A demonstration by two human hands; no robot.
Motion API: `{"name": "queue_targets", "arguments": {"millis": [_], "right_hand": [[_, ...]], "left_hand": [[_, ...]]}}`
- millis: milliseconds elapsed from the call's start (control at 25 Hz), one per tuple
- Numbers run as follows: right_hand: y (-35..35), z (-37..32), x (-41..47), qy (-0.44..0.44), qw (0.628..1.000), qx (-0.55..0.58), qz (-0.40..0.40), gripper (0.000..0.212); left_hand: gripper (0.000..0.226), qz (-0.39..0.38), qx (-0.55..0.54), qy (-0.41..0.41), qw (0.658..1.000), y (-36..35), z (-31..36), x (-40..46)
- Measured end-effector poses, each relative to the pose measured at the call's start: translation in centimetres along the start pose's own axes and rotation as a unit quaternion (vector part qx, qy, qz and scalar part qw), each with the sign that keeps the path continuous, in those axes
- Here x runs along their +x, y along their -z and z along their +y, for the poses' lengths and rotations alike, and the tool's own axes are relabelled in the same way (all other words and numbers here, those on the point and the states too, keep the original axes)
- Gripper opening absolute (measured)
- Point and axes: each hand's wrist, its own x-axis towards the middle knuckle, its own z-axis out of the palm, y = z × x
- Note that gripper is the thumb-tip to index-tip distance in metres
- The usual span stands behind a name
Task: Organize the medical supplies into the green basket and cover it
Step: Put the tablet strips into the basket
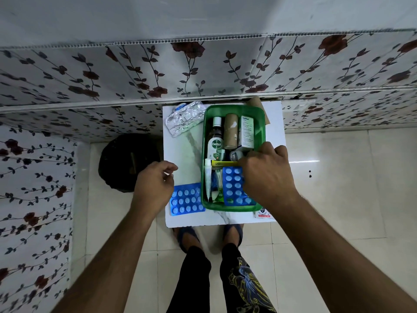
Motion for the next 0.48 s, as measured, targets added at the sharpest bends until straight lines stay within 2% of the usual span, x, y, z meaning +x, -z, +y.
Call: {"name": "queue_targets", "arguments": {"millis": [80, 160, 280, 360, 480], "right_hand": [[0.2, 0.4, -0.4, -0.001, 0.999, 0.034, 0.043, 0.033], [0.2, 1.5, -0.9, -0.036, 0.979, 0.147, 0.136, 0.03], [-0.7, 3.8, -2.0, -0.142, 0.887, 0.376, 0.226, 0.018], [-2.2, 5.1, -2.7, -0.217, 0.836, 0.46, 0.204, 0.018], [-4.6, 6.2, -3.7, -0.256, 0.817, 0.498, 0.138, 0.021]], "left_hand": [[0.029, -0.042, 0.039, 0.005, 0.998, 0.0, -0.6, -0.2], [0.036, -0.099, 0.089, -0.001, 0.991, -0.3, -0.9, -0.6], [0.049, -0.125, 0.156, -0.029, 0.979, -1.4, -0.8, -1.4], [0.044, -0.113, 0.161, -0.035, 0.98, -1.8, -0.9, -1.2], [0.032, -0.111, 0.141, -0.005, 0.984, -1.6, -1.6, -0.7]]}}
